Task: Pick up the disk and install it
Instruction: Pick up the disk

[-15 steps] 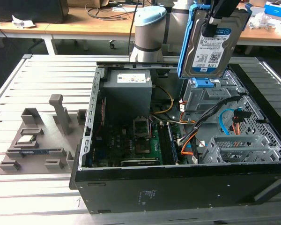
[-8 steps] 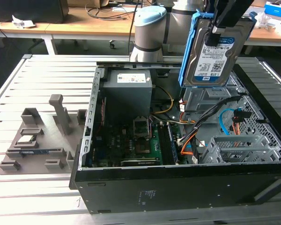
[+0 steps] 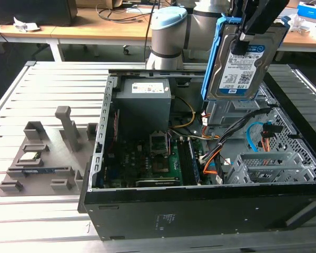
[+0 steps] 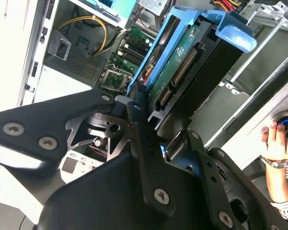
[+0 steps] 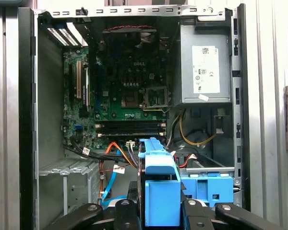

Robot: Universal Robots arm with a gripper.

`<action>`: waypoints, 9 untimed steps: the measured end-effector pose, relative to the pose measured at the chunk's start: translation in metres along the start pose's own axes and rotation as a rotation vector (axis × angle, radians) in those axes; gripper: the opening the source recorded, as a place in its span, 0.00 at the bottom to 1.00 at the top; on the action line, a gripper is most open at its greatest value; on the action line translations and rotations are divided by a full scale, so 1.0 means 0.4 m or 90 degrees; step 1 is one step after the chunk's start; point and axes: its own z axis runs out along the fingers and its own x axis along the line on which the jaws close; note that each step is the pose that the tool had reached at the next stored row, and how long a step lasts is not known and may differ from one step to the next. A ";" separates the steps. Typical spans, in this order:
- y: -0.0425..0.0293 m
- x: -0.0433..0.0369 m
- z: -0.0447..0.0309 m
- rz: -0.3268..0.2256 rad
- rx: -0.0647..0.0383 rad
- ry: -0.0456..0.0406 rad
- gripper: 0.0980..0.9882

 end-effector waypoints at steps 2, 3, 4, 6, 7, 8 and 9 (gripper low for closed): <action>0.000 0.006 0.002 0.000 0.000 0.0000 0.30; 0.000 0.008 0.003 0.000 0.000 0.0000 0.30; 0.000 0.012 0.004 0.000 0.000 0.0000 0.30; -0.001 0.018 0.005 0.000 0.000 0.0000 0.30; -0.001 0.021 0.006 0.000 0.000 0.0000 0.30; -0.001 0.023 0.006 0.000 0.000 0.0000 0.30; 0.001 0.030 0.007 0.000 0.000 0.0001 0.30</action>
